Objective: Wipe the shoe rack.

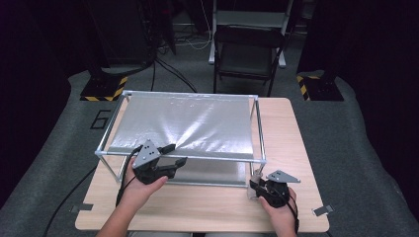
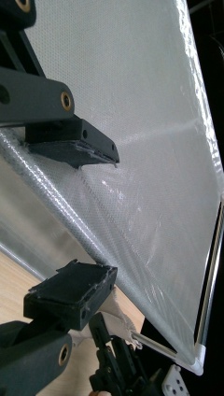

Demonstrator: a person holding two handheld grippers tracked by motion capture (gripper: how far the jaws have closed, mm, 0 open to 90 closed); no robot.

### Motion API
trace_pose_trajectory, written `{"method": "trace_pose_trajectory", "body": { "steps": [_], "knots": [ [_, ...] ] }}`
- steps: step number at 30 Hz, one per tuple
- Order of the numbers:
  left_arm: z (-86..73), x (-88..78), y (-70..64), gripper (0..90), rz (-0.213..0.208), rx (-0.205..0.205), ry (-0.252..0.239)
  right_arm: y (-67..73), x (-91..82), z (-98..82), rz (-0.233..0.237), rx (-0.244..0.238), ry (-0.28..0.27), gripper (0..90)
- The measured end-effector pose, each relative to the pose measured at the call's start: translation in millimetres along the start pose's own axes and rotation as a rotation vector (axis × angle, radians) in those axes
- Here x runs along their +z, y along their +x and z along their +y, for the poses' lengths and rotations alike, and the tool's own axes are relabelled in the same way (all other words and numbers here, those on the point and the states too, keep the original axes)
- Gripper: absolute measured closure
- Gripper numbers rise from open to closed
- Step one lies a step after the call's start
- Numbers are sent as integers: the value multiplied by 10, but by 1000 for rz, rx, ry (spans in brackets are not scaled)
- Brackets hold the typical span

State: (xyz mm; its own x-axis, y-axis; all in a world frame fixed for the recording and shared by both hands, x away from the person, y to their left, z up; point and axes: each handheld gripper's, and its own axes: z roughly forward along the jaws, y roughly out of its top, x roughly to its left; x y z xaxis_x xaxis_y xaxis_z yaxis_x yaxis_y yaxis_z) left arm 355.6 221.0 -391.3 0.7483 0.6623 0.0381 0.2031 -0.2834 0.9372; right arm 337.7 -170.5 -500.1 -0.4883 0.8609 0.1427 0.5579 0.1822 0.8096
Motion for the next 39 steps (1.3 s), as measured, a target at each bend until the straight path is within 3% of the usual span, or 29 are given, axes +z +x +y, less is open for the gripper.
{"method": "trace_pose_trajectory", "body": {
  "steps": [6,7,9,14,18,21,29,32,39],
  "knots": [
    [-3,2,-5,389,5,0,-4,61,-268,263,17,-13,-94,698],
    [-5,-2,-9,389,4,-3,-3,85,-385,357,18,-25,-137,698],
    [-5,-3,-8,388,0,-2,-3,97,-417,383,15,-23,-140,701],
    [7,-3,-33,387,-16,-21,-9,50,-427,335,31,1,-165,708],
    [41,-15,-103,385,-23,3,7,6,-463,319,12,4,-168,711],
    [39,-73,-109,381,7,23,24,-69,-507,301,-21,15,-172,713],
    [-38,-258,-46,375,31,30,21,-260,-641,222,-77,50,-194,713],
    [-75,-352,-46,375,62,13,14,-277,-679,195,-82,48,-196,714],
    [-110,-432,-11,370,68,-10,5,-310,-771,122,-108,62,-202,715]
  ]
}}
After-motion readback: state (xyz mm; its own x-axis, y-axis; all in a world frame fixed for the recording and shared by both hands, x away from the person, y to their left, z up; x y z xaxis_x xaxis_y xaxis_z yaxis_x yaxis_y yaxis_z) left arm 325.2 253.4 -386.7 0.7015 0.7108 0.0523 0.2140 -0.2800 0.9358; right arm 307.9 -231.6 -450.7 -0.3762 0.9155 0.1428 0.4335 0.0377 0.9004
